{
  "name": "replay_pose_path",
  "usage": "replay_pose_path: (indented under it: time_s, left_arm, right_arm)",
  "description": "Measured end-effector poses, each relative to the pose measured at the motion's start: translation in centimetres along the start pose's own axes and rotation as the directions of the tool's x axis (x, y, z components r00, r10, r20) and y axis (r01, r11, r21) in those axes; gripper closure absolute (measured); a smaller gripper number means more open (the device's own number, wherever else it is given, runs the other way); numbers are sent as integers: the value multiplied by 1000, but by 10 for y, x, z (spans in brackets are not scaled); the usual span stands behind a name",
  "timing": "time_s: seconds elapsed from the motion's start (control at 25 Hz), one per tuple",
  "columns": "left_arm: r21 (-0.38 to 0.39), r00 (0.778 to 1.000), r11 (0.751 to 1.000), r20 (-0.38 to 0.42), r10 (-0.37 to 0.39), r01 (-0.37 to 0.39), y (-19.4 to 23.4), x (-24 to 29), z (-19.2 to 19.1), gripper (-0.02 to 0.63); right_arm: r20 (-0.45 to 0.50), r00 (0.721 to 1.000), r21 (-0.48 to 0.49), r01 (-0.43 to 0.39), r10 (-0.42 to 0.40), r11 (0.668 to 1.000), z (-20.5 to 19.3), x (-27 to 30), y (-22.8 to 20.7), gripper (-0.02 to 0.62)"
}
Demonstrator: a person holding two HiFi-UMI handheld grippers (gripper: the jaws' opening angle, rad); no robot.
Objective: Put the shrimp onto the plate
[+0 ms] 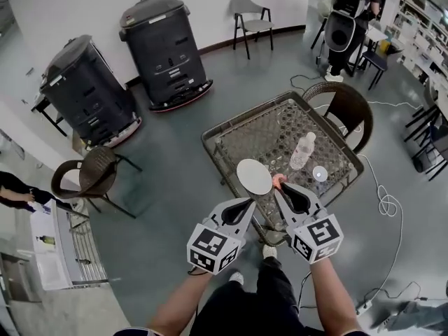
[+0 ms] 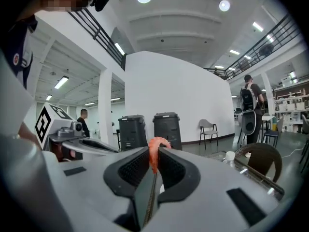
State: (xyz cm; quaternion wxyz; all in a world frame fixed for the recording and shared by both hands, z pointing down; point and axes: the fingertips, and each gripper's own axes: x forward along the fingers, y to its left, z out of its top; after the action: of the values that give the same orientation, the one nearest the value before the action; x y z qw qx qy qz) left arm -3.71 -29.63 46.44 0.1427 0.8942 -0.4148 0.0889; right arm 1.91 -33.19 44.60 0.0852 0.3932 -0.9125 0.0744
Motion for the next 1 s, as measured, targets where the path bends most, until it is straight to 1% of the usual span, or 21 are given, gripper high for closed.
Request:
replay_pose_path:
  time_s: [0.2, 0.28, 0.36, 0.44, 0.56, 0.72, 0.84, 1.0]
  left_arm:
    - [-26, 996, 996, -38, 81, -82, 19, 21, -14, 597]
    - [-49, 993, 992, -47, 112, -114, 27, 28, -21, 597]
    - [-80, 988, 985, -60, 146, -150, 34, 32, -30, 597]
    - [-109, 980, 976, -80, 180, -189, 40, 34, -41, 597]
    - [-146, 967, 959, -114, 229, -245, 49, 36, -58, 597]
    - [-187, 943, 929, -160, 292, -319, 58, 30, -78, 597]
    - [-210, 927, 909, -193, 322, -360, 58, 28, -87, 597]
    - [-235, 916, 893, -219, 335, -383, 52, 30, -98, 597]
  right_arm:
    - [-127, 989, -13, -83, 81, 996, -46, 46, -25, 535]
    - [-181, 978, -45, -115, 105, 992, -68, 64, -33, 535]
    - [-243, 961, -81, -152, 129, 985, -92, 80, -38, 535]
    - [-304, 941, -96, -186, 149, 978, -118, 93, -42, 535]
    - [-390, 904, -90, -225, 173, 970, -159, 111, -49, 535]
    - [-495, 846, -94, -280, 199, 955, -207, 134, -50, 535]
    - [-556, 805, -117, -321, 206, 940, -234, 150, -53, 535]
    - [-608, 771, -137, -338, 190, 931, -257, 167, -62, 535]
